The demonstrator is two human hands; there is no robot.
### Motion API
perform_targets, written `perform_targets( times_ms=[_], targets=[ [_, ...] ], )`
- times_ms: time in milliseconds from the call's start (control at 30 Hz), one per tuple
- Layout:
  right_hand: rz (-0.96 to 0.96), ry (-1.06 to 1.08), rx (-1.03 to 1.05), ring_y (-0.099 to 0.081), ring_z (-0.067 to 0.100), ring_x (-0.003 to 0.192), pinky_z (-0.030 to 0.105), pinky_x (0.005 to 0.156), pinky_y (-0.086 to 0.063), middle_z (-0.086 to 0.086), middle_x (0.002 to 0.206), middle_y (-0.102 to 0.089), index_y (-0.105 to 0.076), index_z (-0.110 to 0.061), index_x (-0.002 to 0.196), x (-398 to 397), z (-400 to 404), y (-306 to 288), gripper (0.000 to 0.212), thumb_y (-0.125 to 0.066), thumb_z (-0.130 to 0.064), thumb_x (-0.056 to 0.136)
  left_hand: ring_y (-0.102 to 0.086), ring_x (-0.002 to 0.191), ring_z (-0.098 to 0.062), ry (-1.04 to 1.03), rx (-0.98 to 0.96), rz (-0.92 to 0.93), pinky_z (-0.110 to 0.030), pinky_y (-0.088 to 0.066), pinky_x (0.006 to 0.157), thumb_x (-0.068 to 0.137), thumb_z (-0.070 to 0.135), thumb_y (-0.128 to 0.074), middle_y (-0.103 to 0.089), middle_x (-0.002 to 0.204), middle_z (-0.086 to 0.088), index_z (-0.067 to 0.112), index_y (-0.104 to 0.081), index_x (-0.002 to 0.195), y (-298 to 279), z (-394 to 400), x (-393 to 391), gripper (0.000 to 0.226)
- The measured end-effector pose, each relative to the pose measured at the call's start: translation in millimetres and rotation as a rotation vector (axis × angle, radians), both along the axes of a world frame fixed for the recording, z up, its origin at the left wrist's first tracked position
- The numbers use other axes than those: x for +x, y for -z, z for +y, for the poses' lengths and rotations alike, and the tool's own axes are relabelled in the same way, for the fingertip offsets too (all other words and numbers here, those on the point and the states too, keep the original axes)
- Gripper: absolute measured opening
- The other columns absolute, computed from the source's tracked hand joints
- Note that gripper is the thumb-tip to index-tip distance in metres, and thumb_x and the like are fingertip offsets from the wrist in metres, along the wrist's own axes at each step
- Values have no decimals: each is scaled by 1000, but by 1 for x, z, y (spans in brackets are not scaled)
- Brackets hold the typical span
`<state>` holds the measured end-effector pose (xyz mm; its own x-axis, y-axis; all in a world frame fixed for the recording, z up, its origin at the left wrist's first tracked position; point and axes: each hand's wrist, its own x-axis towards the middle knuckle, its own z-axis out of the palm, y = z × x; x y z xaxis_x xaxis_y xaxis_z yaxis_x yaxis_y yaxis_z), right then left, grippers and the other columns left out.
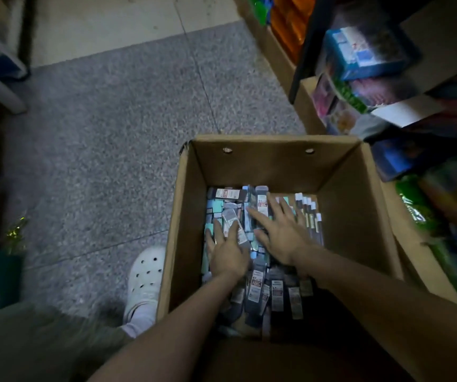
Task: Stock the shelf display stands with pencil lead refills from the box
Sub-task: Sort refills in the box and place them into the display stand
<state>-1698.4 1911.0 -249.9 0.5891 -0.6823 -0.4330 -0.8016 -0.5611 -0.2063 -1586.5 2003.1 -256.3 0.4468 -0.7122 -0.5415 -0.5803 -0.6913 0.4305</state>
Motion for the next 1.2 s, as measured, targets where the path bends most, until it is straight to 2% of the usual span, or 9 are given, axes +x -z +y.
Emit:
perform_targets(
  times_ms=[133,267,500,600,700,800,933,1100,1200],
  targets=[
    [19,-28,2,5,28,150,56,117,-2,1,164,2,-14,-41,153,25,-5,12,55,-21,-56,101,8,148,-33,14,-75,-91,-48,-9,121,98,21,-47,0,164,4,35,-27,150,5,2,-9,58],
    [-100,113,-67,-18,23,146,45,114,-17,1,158,-27,-37,-25,148,20,9,12,51,-36,-46,102,-13,143,-24,-60,-213,-180,-42,-17,116,94,19,-54,-22,159,10,30,-48,140,10,-2,-7,48],
    [-604,625,95,-62,21,99,24,86,-47,8,109,-68,-74,-5,106,1,14,4,19,-69,-13,89,-47,120,-25,-224,-358,-79,-30,-38,101,80,0,-71,-52,131,-4,12,-61,116,13,-18,3,39],
    [-677,864,178,-64,15,79,18,63,-46,4,89,-69,-67,-13,90,-10,11,4,11,-74,-8,83,-53,115,-24,-388,-357,-3,-30,-40,97,81,2,-72,-54,126,-6,11,-54,124,10,-21,0,47],
    [-660,955,342,-63,14,70,19,52,-46,0,85,-63,-56,-13,113,-20,10,7,32,-70,-6,85,-57,113,-25,-540,-281,71,-32,-44,94,87,10,-69,-59,124,-9,10,-54,126,9,-20,-7,42],
    [-595,946,420,-65,12,64,24,54,-57,-2,78,-62,-63,-6,117,-26,13,10,25,-60,-4,92,-60,108,-29,-584,-235,119,-33,-47,90,90,15,-67,-64,119,-13,8,-56,129,7,-13,-13,41],
    [-651,1021,498,-69,22,69,50,69,-60,6,83,-61,-56,-14,104,-27,20,7,13,-47,-7,99,-63,107,-29,-535,-196,97,-32,-49,89,93,14,-61,-66,120,-14,8,-59,129,2,6,-13,37],
    [-647,986,387,-53,11,63,22,50,-40,-3,78,-59,-51,-16,115,-28,24,-3,21,-36,-27,105,-47,120,-24,-387,-290,-25,-30,-42,97,90,6,-60,-50,130,-8,10,-55,129,-1,13,-16,40],
    [-642,988,334,-53,18,78,26,66,-34,-1,80,-53,-52,-16,101,-28,19,-6,37,-25,-39,106,-47,118,-22,-320,-354,13,-32,-43,100,90,12,-63,-54,125,-6,12,-58,122,-5,-6,-16,32]
  ],
)
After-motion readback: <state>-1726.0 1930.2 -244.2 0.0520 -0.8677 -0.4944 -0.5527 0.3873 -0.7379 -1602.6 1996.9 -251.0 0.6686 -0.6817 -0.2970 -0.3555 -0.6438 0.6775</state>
